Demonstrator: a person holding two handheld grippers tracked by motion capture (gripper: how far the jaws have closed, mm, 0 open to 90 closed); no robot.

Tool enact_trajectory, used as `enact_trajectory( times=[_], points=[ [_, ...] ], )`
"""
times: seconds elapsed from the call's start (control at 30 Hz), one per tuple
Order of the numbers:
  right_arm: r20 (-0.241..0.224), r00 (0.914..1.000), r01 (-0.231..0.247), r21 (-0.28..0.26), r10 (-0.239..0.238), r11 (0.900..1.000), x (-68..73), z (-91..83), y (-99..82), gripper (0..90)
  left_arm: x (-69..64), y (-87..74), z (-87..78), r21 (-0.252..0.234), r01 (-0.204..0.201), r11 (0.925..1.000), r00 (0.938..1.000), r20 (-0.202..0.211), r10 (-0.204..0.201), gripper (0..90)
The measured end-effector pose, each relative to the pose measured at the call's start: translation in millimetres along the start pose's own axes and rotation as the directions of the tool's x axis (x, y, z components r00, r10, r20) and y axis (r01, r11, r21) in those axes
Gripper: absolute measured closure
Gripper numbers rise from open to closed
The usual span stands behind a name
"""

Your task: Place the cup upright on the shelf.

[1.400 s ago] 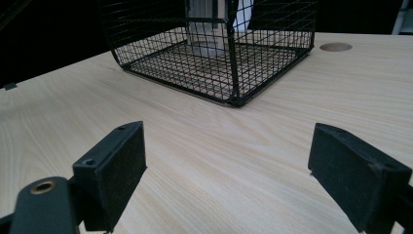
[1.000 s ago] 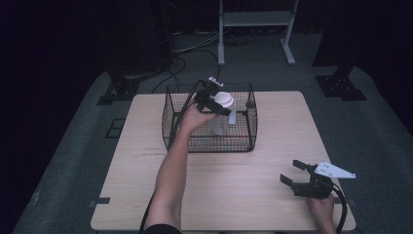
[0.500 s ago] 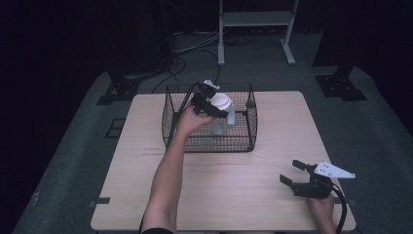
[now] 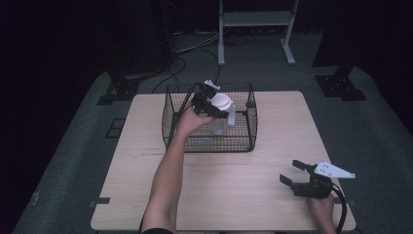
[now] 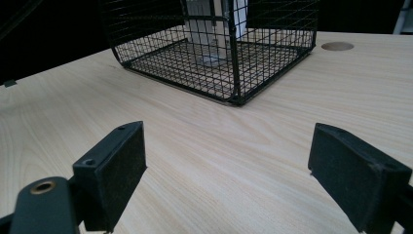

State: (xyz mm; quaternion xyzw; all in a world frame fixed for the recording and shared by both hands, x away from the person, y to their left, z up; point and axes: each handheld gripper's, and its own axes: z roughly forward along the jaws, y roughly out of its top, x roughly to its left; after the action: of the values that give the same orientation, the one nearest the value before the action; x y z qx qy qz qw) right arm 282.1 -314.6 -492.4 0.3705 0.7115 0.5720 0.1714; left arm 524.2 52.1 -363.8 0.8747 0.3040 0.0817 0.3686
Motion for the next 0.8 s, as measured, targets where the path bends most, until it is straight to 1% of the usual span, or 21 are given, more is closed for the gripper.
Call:
enact_trajectory(
  times=[0.07,0.13,0.2,0.23,0.47,0.53,0.57,0.6,0.67,0.73,0.8],
  points=[
    [0.000,1.0000,0.000,0.000,0.000,1.0000,0.0,0.0,0.0,12.8,1.2,-0.2,-1.1,-0.005,0.002,1.0000,1.0000,0.010,-0.002,1.5],
    [0.000,1.0000,-0.001,0.000,0.001,1.0000,0.0,0.0,0.0,12.8,1.6,-0.4,-2.4,-0.008,0.006,1.0000,1.0000,0.004,-0.006,1.4],
    [0.000,1.0000,0.000,0.001,0.000,1.0000,0.0,0.1,0.0,12.8,1.9,-0.4,-4.2,-0.005,-0.003,1.0000,1.0000,0.001,0.003,1.1],
    [-0.001,1.0000,0.003,-0.001,-0.003,1.0000,-0.2,0.3,0.0,12.8,1.6,-0.6,-4.8,-0.007,-0.001,1.0000,1.0000,0.000,0.001,1.1],
    [-0.003,1.0000,0.004,0.001,-0.004,1.0000,-0.4,0.5,0.1,12.8,1.7,-2.5,-8.5,-0.014,-0.001,0.9999,0.9999,0.011,0.001,0.2],
    [-0.003,1.0000,0.004,0.001,-0.004,1.0000,-0.4,0.5,0.1,12.8,1.7,-3.9,-9.8,-0.016,-0.008,0.9998,0.9999,0.011,0.008,0.2],
    [-0.003,1.0000,0.006,0.000,-0.006,1.0000,-0.6,0.6,0.0,12.8,1.6,-4.6,-9.8,-0.021,-0.003,0.9998,0.9999,0.013,0.004,0.2],
    [-0.003,1.0000,0.007,0.000,-0.007,1.0000,-0.6,0.6,0.0,12.8,2.2,-5.4,-10.5,-0.017,-0.010,0.9998,0.9999,0.014,0.010,0.2],
    [-0.003,1.0000,0.007,0.000,-0.007,1.0000,-0.6,0.7,0.0,12.8,1.7,-7.7,-10.6,-0.016,-0.003,0.9999,0.9999,0.013,0.003,0.2],
    [-0.003,1.0000,0.007,0.000,-0.007,1.0000,-0.6,0.7,0.0,12.8,2.0,-10.1,-11.5,-0.018,-0.006,0.9998,0.9999,0.011,0.006,0.2],
    [-0.004,1.0000,0.009,0.001,-0.009,1.0000,-0.7,0.7,0.0,12.8,2.4,-12.1,-13.5,-0.015,-0.015,0.9998,0.9997,0.016,0.016,0.2]
  ],
)
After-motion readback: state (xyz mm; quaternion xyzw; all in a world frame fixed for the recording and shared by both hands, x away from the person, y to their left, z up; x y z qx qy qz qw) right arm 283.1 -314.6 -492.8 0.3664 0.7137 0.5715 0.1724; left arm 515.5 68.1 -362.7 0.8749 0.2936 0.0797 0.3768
